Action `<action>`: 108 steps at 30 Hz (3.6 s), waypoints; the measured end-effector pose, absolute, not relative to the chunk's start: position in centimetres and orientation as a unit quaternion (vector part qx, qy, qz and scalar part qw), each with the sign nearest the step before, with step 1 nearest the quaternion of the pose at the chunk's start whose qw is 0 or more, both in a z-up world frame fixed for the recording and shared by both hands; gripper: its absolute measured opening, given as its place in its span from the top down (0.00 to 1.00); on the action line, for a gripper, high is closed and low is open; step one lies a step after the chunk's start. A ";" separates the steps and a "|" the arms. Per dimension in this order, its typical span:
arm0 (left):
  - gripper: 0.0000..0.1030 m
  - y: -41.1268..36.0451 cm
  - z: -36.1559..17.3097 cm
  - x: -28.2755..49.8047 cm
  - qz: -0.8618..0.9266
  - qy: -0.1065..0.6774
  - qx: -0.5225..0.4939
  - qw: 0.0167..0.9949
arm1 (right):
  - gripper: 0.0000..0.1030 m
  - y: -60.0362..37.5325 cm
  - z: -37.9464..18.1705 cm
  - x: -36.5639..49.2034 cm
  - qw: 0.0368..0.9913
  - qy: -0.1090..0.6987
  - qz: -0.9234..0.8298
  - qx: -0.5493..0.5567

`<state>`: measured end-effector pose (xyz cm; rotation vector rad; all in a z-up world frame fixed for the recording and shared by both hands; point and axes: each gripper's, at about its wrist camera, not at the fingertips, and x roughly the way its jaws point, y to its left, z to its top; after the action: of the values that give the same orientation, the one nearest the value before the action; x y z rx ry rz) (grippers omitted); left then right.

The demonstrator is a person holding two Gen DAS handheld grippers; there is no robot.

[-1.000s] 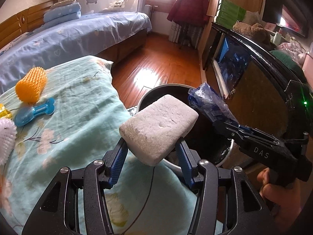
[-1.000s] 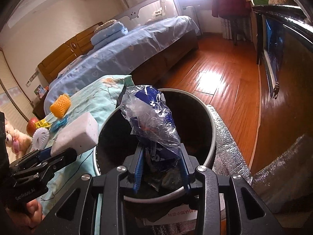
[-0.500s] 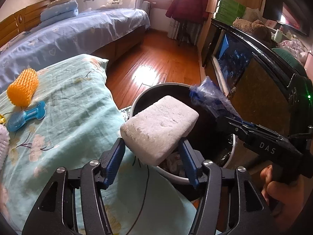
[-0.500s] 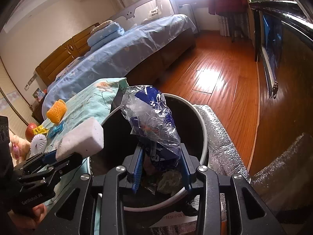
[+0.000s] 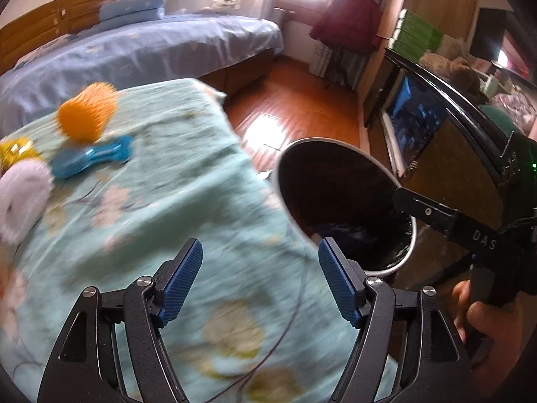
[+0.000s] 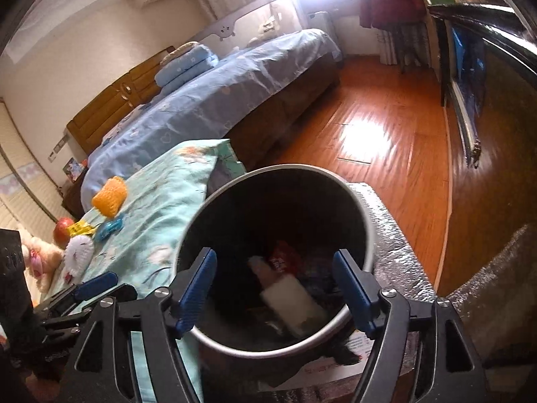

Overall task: Collect trash
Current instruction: 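Move both open tools back over the bed, then grasp the white brush with the left tool while the right tool grasps the blue toy bone, then carry the blue bone with the right tool while the left tool carries the brush to the bin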

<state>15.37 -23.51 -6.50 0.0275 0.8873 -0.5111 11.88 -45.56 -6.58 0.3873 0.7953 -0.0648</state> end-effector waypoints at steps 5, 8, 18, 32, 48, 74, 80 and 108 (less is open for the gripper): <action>0.27 -19.8 -7.0 14.8 -0.211 0.427 -0.004 0.879 | 0.26 -43.0 -6.3 12.2 0.904 0.387 -0.002 0.182; 0.27 -17.8 -6.9 14.4 -0.195 0.425 -0.013 0.884 | 0.26 -41.1 -6.3 12.4 0.903 0.389 0.016 0.179; 0.27 -11.1 -6.7 14.3 -0.140 0.420 -0.048 0.895 | 0.25 -34.6 -6.3 14.1 0.901 0.400 0.092 0.139; 0.27 -5.7 -6.9 16.7 -0.081 0.421 -0.077 0.900 | 0.25 -28.8 -6.7 18.3 0.891 0.416 0.168 0.065; 0.27 -2.6 -7.1 21.8 -0.048 0.427 -0.093 0.898 | 0.25 -23.7 -8.3 26.9 0.862 0.447 0.238 -0.040; 0.89 -3.7 -7.0 20.9 -0.091 0.419 -0.086 0.899 | 0.66 -20.6 -8.9 26.7 0.845 0.452 0.267 -0.100; 0.90 -4.3 -6.9 18.9 -0.105 0.420 -0.092 0.897 | 0.66 -23.0 -8.5 23.4 0.854 0.458 0.242 -0.036; 0.90 -13.1 -5.4 13.9 -0.191 0.414 -0.054 0.888 | 0.66 -31.9 -7.1 13.5 0.886 0.428 0.138 0.114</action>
<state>13.86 -13.14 -5.38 -0.1120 0.8606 -0.3964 13.53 -31.91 -7.12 0.2369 0.8895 0.2879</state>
